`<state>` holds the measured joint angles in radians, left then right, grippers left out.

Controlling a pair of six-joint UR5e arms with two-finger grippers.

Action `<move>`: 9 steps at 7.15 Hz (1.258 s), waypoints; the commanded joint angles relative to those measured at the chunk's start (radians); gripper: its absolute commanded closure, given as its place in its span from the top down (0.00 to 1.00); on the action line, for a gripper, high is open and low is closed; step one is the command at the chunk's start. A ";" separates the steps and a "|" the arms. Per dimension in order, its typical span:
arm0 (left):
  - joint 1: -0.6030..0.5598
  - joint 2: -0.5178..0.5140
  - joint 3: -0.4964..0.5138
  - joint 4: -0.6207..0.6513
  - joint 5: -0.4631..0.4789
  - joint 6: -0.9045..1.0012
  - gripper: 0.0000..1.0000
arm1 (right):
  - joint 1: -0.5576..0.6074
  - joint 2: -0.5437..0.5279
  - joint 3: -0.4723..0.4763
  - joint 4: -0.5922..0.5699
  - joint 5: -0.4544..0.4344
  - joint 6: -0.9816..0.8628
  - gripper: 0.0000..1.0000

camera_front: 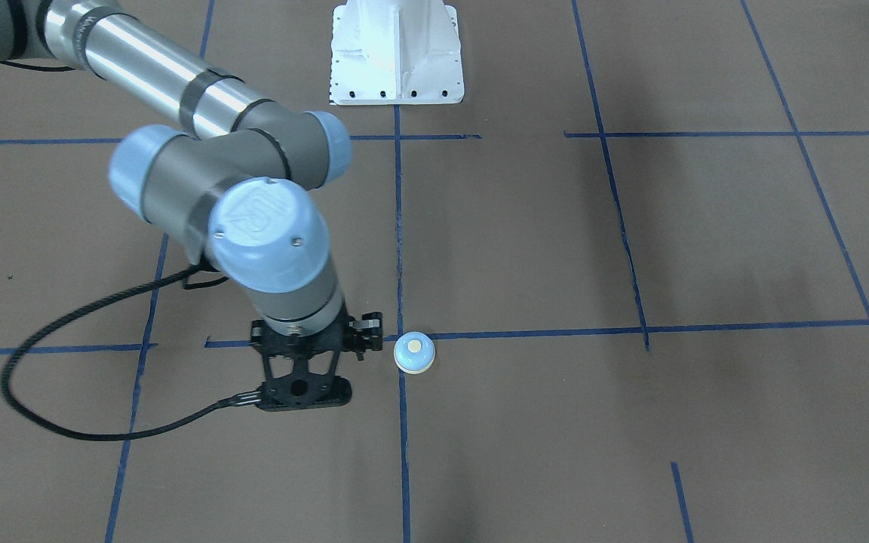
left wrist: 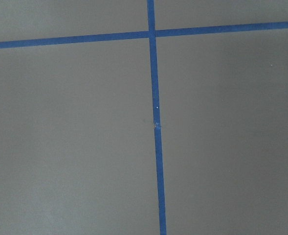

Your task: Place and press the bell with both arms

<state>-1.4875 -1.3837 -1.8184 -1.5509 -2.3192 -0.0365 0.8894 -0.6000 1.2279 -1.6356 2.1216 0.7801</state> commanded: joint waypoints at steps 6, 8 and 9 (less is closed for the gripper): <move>0.001 0.000 -0.001 -0.026 0.006 0.012 1.00 | 0.487 -0.973 0.621 -0.084 0.167 -0.999 1.00; 0.000 0.003 0.005 -0.017 -0.008 0.009 1.00 | 0.583 -1.151 0.619 -0.073 0.201 -1.087 1.00; 0.000 0.002 0.004 -0.009 -0.015 0.007 1.00 | 0.615 -1.167 0.619 -0.073 0.202 -1.079 1.00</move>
<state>-1.4873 -1.3822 -1.8157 -1.5687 -2.3251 -0.0270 1.4576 -1.7075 1.8461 -1.7115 2.3158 -0.2849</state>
